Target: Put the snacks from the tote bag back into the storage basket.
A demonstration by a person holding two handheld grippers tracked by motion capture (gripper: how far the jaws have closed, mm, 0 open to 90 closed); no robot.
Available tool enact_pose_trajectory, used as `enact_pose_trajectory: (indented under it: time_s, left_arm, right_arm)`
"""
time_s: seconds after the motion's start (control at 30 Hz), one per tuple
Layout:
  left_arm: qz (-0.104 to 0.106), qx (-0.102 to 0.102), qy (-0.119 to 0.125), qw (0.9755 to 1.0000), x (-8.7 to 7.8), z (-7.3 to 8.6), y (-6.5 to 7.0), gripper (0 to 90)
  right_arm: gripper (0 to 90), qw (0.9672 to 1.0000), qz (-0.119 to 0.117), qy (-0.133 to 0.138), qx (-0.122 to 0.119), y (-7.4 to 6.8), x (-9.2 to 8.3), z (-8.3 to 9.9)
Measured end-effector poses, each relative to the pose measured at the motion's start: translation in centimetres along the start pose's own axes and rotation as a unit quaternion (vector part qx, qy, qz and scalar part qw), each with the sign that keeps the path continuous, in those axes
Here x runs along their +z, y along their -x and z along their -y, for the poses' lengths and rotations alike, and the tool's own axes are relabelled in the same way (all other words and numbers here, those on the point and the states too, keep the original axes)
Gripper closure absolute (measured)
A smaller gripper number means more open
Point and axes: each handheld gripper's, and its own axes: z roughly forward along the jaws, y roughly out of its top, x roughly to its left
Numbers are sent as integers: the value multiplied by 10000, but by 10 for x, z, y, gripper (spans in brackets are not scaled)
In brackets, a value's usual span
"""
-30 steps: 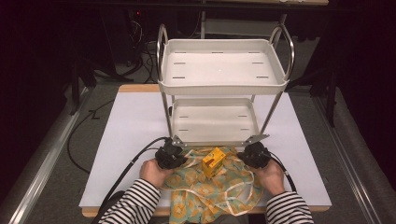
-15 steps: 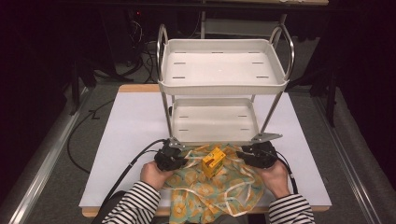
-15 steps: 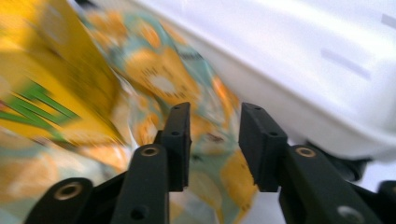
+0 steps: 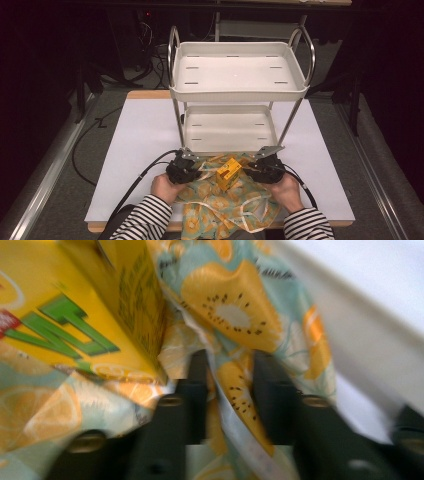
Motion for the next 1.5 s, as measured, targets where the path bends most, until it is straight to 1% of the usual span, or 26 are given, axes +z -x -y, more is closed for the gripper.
enact_pose_trajectory:
  time_s: [0.03, 0.07, 0.1, 0.17, 0.23, 0.33, 0.4, 0.5, 0.57, 0.6, 0.63, 0.7, 0.73, 0.8, 0.9, 1.07, 1.17, 1.23, 1.33, 1.43, 1.5]
  left_arm:
    - [8, 2, -12, 10000, 0, 0, 0, 876]
    - [28, 13, -31, 10000, -1, -1, -1, 879]
    - [49, -3, -29, 10000, -1, -1, -1, 880]
    - [79, -5, -28, 10000, -2, -2, -1, 882]
    - [92, -7, -30, 10000, -1, -1, -1, 883]
    - [92, 22, -72, 9999, 0, 0, -1, 883]
    - [109, 39, -75, 9999, 1, 1, -2, 881]
    - [69, 117, -56, 9999, 0, 2, -2, 866]
    - [25, 155, -9, 9999, -1, 3, -4, 837]
    - [13, 145, 42, 9999, -2, 4, -4, 813]
    - [21, 143, 80, 9999, -4, 5, -5, 784]
    - [24, 159, 128, 9998, -6, 6, -7, 718]
    - [13, 161, 144, 9998, -7, 6, -7, 687]
    - [-28, 178, 196, 9996, -6, 7, -7, 627]
    - [-1, 135, 228, 9996, -5, 7, -6, 572]
    - [-82, 101, 247, 9996, -5, 7, -7, 494]
    - [-97, 131, 272, 9995, -5, 8, -6, 479]
    - [-86, 98, 266, 9996, -5, 7, -7, 473]
    - [-81, 43, 285, 9996, -4, 6, -7, 457]
    - [-99, 41, 287, 9995, -4, 6, -6, 439]
    - [-108, 51, 297, 9995, -5, 6, -6, 430]
  right_arm:
    - [816, 10000, -83, -51, 11, 2, 2, 0]
    - [864, 9998, -122, -98, 74, 3, 3, 1]
    - [888, 9998, -143, -113, 79, 4, 4, 1]
    - [900, 9995, -159, -202, 168, 6, 6, 2]
    - [900, 9991, -143, -346, 192, 8, 10, 4]
    - [900, 9987, -98, -472, 141, 8, 12, 7]
    - [900, 9986, -110, -505, 118, 9, 13, 10]
    - [896, 9988, -174, -431, 173, 11, 14, 13]
    - [873, 9991, -168, -339, 210, 13, 14, 16]
    - [849, 9991, -172, -305, 224, 14, 14, 18]
    - [820, 9992, -180, -220, 293, 14, 13, 20]
    - [741, 9996, -206, -1, 181, 16, 12, 26]
    - [707, 9998, -161, 109, 84, 15, 11, 30]
    - [654, 9998, -73, 176, -94, 14, 11, 33]
    - [627, 9996, -5, 207, -201, 11, 11, 34]
    - [599, 9996, -16, 235, -162, 10, 12, 34]
    - [577, 9996, 10, 235, -155, 8, 12, 34]
    - [570, 9995, 6, 247, -182, 8, 12, 34]
    - [555, 9995, -23, 270, -141, 8, 13, 35]
    - [547, 9994, -24, 287, -178, 8, 13, 36]
    - [544, 9994, -36, 303, -136, 8, 13, 36]
